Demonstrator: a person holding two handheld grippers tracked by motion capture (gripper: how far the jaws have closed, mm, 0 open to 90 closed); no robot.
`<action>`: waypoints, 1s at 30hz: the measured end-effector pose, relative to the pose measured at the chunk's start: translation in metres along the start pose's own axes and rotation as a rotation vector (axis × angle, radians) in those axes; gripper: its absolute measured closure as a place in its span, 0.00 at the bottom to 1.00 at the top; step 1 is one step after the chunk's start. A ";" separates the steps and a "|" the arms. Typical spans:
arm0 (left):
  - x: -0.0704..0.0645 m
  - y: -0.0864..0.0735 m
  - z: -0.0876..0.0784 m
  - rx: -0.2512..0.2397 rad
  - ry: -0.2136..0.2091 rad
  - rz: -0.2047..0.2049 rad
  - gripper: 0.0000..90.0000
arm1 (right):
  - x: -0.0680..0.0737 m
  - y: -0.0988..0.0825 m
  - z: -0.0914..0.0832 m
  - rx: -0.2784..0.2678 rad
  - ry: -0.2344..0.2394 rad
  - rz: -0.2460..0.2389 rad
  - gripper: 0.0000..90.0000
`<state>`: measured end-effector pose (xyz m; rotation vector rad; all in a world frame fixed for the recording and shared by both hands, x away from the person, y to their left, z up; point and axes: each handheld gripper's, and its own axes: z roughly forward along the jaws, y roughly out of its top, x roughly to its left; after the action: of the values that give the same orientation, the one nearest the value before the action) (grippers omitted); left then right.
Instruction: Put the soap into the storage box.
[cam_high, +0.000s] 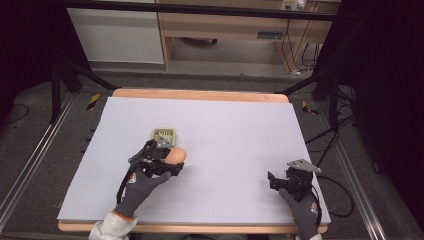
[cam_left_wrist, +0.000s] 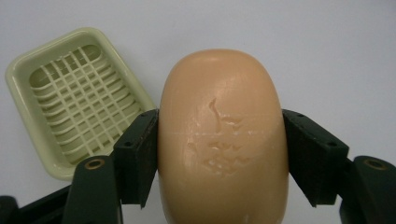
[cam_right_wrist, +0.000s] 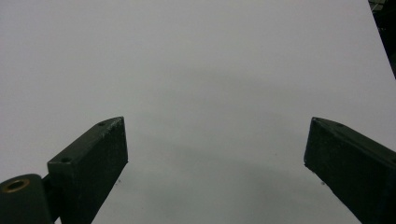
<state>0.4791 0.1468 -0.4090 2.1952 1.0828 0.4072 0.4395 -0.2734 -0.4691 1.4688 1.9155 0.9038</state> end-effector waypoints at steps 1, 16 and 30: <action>0.001 0.000 0.000 -0.003 0.002 -0.003 0.35 | 0.000 0.000 0.000 0.000 0.000 -0.001 0.07; 0.016 0.004 -0.007 -0.025 0.032 -0.033 0.35 | 0.001 0.000 0.000 0.000 -0.001 0.003 0.07; 0.036 0.015 -0.006 -0.041 0.056 -0.061 0.35 | 0.001 0.000 0.000 -0.003 -0.004 0.005 0.07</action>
<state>0.5066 0.1708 -0.3942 2.1207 1.1586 0.4615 0.4399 -0.2725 -0.4692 1.4724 1.9077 0.9054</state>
